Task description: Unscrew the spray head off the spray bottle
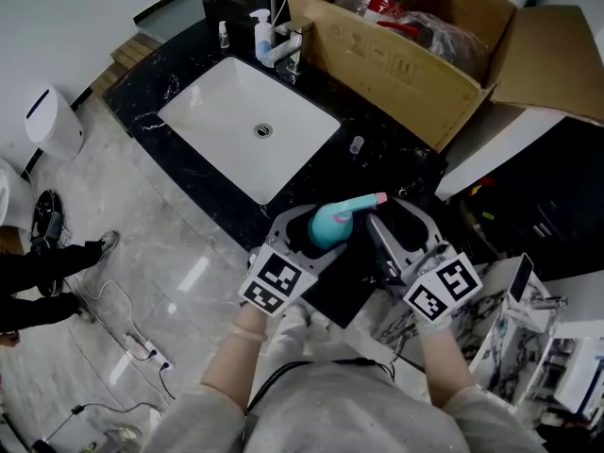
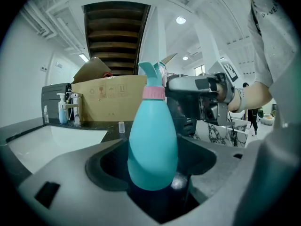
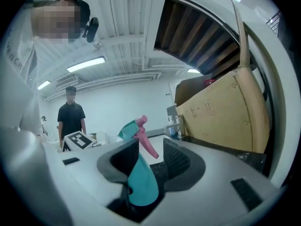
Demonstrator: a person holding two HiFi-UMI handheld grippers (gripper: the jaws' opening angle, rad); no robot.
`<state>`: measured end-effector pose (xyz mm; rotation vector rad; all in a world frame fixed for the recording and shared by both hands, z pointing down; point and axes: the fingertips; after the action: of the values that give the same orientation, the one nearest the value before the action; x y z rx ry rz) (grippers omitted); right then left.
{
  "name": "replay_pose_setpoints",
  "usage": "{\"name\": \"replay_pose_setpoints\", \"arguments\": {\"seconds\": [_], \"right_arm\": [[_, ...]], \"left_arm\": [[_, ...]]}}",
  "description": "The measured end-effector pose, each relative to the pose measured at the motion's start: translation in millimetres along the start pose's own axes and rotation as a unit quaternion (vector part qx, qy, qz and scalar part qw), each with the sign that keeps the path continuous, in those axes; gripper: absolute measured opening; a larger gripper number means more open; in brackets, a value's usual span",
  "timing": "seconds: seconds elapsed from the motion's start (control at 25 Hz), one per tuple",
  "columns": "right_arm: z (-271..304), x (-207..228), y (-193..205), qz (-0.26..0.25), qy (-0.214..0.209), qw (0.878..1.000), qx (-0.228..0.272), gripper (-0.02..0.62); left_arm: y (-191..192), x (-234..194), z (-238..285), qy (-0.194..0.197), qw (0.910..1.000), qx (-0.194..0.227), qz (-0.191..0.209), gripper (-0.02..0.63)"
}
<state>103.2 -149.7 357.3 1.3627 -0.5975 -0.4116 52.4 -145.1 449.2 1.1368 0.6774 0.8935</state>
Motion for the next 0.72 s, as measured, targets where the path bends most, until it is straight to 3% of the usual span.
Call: {"name": "replay_pose_setpoints", "arguments": {"seconds": [0.12, 0.2, 0.4, 0.52, 0.72], "right_arm": [[-13.3, -11.5, -8.0, 0.003, 0.008, 1.0, 0.014, 0.164], [-12.7, -31.6, -7.0, 0.013, -0.021, 1.0, 0.017, 0.165], [19.3, -58.9, -6.3, 0.027, -0.084, 0.996, 0.014, 0.32], [34.1, -68.8, -7.5, 0.019, -0.111, 0.994, 0.004, 0.362], [37.1, -64.6, -0.8, -0.045, -0.086, 0.995, -0.014, 0.291]], "left_arm": [[1.5, -0.6, -0.2, -0.003, 1.0, 0.002, -0.007, 0.334], [2.2, 0.0, -0.1, -0.003, 1.0, 0.001, -0.01, 0.333], [1.7, -0.4, 0.2, -0.002, 1.0, -0.002, -0.007, 0.334], [2.8, -0.1, 0.4, -0.001, 1.0, -0.004, -0.004, 0.333], [3.6, 0.4, 0.3, -0.002, 1.0, -0.005, -0.001, 0.333]]}}
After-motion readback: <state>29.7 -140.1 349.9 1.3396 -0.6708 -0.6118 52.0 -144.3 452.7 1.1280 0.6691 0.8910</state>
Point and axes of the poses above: the fingertips, and each gripper's own axes: z forward along the fingers, x to its right, y out of its underside
